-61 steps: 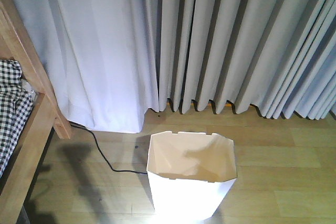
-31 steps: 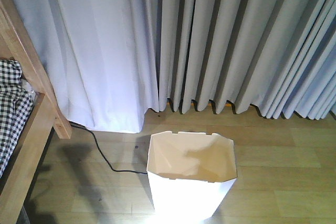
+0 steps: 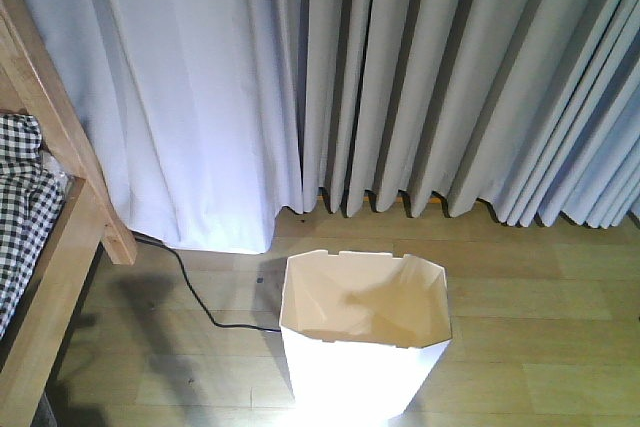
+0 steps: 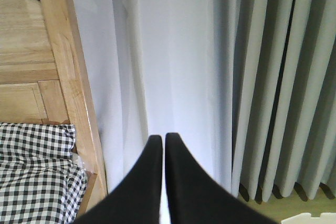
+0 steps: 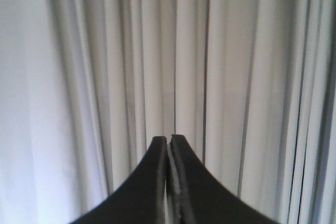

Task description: Move trash bin to bedside with robot

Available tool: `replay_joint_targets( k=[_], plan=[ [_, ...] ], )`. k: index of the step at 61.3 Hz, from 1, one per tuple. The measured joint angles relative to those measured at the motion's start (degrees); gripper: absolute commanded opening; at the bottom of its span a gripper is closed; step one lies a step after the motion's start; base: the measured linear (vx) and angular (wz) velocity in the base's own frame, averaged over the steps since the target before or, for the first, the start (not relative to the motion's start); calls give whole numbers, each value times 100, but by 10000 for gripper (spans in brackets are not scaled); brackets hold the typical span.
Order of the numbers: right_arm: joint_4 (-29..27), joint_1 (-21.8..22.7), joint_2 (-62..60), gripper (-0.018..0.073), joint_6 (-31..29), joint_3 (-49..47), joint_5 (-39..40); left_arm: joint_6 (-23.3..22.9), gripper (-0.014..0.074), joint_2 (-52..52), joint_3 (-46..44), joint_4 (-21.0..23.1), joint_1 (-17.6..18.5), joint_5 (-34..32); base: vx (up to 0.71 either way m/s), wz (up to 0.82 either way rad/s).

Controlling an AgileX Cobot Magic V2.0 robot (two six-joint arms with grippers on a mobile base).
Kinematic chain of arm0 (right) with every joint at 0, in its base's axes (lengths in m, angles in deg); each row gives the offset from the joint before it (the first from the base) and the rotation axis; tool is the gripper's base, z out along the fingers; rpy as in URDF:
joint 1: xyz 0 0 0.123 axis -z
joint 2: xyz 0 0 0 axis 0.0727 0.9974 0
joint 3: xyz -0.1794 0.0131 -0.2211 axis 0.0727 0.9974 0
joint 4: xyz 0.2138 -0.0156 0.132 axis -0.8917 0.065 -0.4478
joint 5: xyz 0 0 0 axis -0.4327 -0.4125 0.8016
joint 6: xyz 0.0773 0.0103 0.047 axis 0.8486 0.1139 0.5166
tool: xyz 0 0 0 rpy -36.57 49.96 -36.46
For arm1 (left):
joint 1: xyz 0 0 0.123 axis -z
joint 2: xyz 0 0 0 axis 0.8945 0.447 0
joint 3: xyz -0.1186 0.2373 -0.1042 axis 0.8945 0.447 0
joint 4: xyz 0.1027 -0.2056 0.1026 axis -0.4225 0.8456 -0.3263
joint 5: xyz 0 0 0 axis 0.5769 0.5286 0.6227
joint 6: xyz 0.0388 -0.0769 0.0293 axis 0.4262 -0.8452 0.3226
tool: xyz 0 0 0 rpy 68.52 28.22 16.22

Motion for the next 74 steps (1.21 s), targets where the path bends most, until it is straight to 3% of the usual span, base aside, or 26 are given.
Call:
replay_joint_targets(
  k=[5,11,26,48,74],
  plan=[
    [988,0,0,-9,1035,112,0,0,-6,0,0,0,0,0,0,0],
    [1135,162,-104,-9,1414,416,34,0,-6,0,0,0,0,0,0,0],
    [1259,352,-957,-9,1608,866,181,0,-6,0,0,0,0,0,0,0],
    [1686,352,-1021,-9,1812,866,-77,0,-6,0,0,0,0,0,0,0],
    [1717,352,-1021,-9,1550,866,-159,0,-6,0,0,0,0,0,0,0]
  ],
)
